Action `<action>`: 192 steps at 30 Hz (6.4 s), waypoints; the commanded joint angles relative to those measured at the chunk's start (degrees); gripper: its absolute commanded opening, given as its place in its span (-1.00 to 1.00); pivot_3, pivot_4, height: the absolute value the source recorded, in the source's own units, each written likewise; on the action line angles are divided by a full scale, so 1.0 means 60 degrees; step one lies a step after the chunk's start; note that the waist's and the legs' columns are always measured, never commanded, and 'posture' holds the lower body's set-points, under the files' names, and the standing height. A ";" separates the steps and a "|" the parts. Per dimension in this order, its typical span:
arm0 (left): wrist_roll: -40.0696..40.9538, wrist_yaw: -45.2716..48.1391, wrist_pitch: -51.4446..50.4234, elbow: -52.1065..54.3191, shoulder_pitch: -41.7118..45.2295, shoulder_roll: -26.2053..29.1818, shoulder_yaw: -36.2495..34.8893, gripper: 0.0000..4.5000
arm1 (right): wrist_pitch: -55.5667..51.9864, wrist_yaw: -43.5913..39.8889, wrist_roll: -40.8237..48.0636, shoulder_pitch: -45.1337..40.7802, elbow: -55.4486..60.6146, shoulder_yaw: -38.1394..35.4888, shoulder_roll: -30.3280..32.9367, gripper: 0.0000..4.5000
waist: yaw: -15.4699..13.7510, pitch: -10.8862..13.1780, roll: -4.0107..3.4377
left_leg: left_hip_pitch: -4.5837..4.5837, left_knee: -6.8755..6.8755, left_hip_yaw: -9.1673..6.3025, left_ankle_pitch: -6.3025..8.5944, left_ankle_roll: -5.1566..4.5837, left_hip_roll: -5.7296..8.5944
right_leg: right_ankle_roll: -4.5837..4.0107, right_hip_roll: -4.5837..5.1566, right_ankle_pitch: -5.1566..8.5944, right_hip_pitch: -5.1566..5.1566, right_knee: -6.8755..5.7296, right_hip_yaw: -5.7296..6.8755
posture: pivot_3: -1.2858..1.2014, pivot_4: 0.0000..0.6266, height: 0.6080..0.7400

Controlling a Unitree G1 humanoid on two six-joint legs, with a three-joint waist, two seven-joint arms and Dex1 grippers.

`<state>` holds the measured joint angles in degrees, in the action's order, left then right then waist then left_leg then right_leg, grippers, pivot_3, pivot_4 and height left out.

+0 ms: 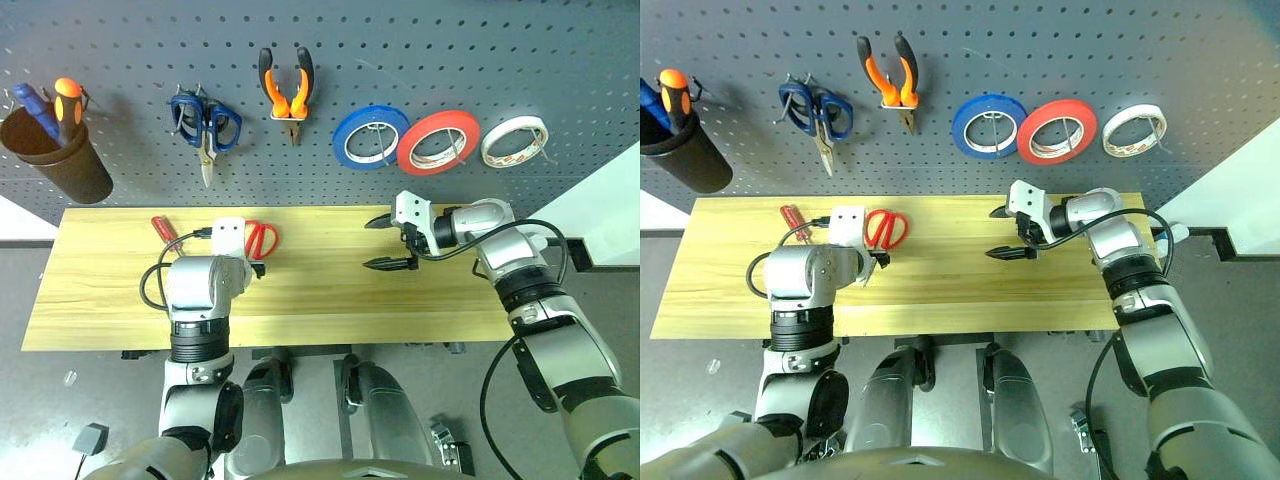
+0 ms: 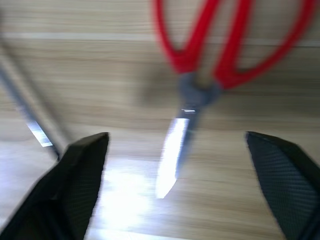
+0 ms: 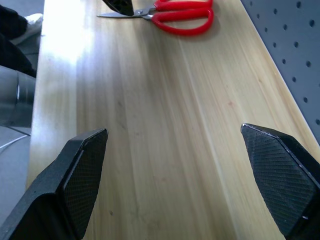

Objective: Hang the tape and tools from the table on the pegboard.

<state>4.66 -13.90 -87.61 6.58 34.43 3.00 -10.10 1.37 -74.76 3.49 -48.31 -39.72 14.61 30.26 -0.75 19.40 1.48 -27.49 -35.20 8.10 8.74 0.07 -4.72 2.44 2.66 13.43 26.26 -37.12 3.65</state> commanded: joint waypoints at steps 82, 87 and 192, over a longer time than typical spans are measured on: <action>-0.0841 0.3943 0.9323 0.6582 -0.7383 0.4166 0.1379 -0.88 | -0.1135 -0.0681 0.1113 0.0261 0.2717 -0.1046 0.0812 1.00 | 0.0005 -0.0748 0.0005 | 0.0003 -0.0011 -0.0003 0.0010 -0.0023 -0.0003 | -0.0094 0.0017 -0.0022 0.0007 0.0010 -0.0021 | 0.09 -0.45 1.00; -0.1130 0.3442 0.9872 0.6329 -0.6897 0.3519 0.1017 -0.88 | -0.1070 -0.0690 0.1163 0.0068 0.2645 -0.1079 0.0841 1.00 | -0.0007 -0.0860 -0.0009 | 0.0003 -0.0014 -0.0002 0.0010 -0.0024 -0.0004 | -0.0093 0.0010 -0.0022 0.0003 0.0007 -0.0020 | 0.10 -0.48 1.00; 0.1111 0.3742 0.8894 0.2407 -0.2421 0.2080 -0.0200 0.98 | -0.3363 0.0294 0.3563 -0.0526 0.4087 -0.2273 0.0080 1.00 | 0.0024 -0.1081 -0.0020 | 0.0007 -0.0157 0.0002 -0.0018 -0.0106 -0.0013 | -0.0012 -0.0019 -0.0124 -0.0062 -0.0029 -0.0005 | 0.08 -0.55 1.00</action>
<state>8.62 8.00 -30.56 14.66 20.79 15.12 -9.47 -18.55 -72.42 23.94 -51.53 -17.92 1.71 30.00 -0.60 12.91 1.36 -27.44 -36.13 8.11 8.63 -0.57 -4.81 2.37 2.55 12.69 25.89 -37.29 3.62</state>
